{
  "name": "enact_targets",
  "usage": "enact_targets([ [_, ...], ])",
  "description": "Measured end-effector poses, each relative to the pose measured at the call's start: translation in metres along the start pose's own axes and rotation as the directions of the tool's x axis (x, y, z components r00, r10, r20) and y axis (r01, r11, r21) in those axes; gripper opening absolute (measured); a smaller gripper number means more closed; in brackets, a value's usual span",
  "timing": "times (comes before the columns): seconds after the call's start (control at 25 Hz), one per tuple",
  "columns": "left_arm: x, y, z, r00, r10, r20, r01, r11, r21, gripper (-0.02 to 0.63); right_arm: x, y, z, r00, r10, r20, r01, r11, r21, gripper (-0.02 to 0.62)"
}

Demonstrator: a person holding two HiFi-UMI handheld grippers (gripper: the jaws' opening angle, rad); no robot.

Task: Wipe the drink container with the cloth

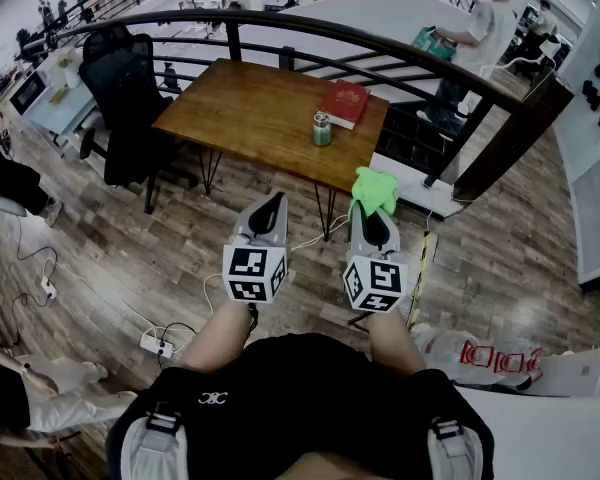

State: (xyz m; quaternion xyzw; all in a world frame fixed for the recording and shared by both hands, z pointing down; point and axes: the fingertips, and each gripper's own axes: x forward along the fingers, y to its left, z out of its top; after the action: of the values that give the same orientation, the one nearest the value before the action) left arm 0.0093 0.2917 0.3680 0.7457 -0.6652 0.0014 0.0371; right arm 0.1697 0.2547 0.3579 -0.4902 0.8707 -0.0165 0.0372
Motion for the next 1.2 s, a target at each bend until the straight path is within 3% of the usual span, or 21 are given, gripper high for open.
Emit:
enact_targets([
  [0.4,-0.022,0.038,-0.006,1.0,-0.011,0.008,0.012,1.0,-0.026,0.052,0.004,0.043,-0.002,1.0,-0.013,0.004,0.013,1.0,0.0,0.058],
  [0.64,-0.016,0.053,-0.014,1.0,-0.022,-0.007,0.022,0.999,-0.025,0.052,0.017,0.046,-0.011,0.999,-0.033,-0.014,0.034,0.999,0.011,0.058],
  [0.92,0.038,0.074,-0.018,1.0,-0.028,-0.014,0.027,0.999,-0.027,0.052,0.072,0.027,-0.026,0.999,-0.04,-0.022,0.04,0.999,0.02,0.058],
  [1.2,0.132,0.088,-0.017,0.999,-0.024,-0.024,0.023,0.999,-0.026,0.052,0.157,-0.016,-0.04,0.999,-0.016,-0.039,0.017,1.0,0.025,0.058],
])
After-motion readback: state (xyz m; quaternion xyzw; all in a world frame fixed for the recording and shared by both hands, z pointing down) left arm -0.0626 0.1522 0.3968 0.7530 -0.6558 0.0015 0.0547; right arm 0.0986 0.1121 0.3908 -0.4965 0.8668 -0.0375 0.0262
